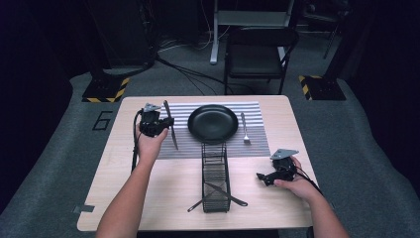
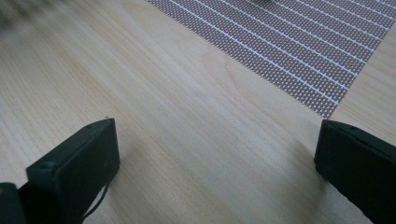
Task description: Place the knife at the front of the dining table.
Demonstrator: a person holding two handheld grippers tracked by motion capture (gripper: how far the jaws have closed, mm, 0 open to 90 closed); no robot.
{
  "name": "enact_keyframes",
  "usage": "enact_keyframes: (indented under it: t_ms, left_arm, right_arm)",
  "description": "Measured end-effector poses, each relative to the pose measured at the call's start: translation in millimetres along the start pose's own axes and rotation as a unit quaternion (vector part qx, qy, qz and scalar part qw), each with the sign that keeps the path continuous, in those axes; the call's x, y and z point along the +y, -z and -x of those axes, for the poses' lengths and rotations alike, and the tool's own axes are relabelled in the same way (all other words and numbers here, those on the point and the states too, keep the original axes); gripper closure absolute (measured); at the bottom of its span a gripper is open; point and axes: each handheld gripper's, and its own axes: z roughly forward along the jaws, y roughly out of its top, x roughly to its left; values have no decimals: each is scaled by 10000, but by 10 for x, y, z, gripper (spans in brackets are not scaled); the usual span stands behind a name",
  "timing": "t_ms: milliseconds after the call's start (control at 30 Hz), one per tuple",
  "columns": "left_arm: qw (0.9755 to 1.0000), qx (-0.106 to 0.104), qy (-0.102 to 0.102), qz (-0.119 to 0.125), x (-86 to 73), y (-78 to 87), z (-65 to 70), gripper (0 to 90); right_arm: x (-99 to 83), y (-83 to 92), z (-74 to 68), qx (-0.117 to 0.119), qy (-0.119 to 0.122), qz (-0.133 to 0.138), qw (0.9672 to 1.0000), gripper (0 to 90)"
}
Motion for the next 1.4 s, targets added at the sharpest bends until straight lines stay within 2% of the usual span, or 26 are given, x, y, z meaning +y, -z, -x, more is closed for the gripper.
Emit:
enact_keyframes:
  t_ms: [133, 333, 500, 600, 933, 1067, 1167, 1300, 1400]
  left_arm:
    - [9999, 57, 114, 56, 5, -62, -8, 833]
    - [9999, 33, 122, 69, 40, -174, -35, 833]
    - [9996, 39, 263, 67, 60, -274, -71, 834]
    - [9992, 36, 357, 150, 48, -341, -99, 834]
    - [9962, 88, 763, 405, -22, -552, -206, 834]
    - [9942, 81, 996, 410, -38, -625, -246, 834]
    - [9934, 104, 1087, 357, -39, -680, -264, 834]
    - [9932, 160, 1103, 336, -42, -745, -271, 835]
    - [9919, 217, 1195, 368, -51, -794, -273, 834]
  right_arm:
    - [0, -1, 3, 0, 22, 7, 10000, 0]
    - [0, -1, 3, 1, 24, 6, 10000, 0]
    - [1, 0, -2, 4, -14, -4, 10000, 0]
    - [1, 0, -2, 2, -14, -3, 10000, 0]
    - [4, -4, 12, 18, 68, 10, 10000, 0]
    - [4, -4, 12, 17, 69, 10, 10000, 0]
    - [6, -4, 13, 20, 76, 6, 10000, 0]
    - [6, -6, 12, 21, 64, 12, 10000, 0]
    - [6, -6, 12, 16, 64, 15, 10000, 0]
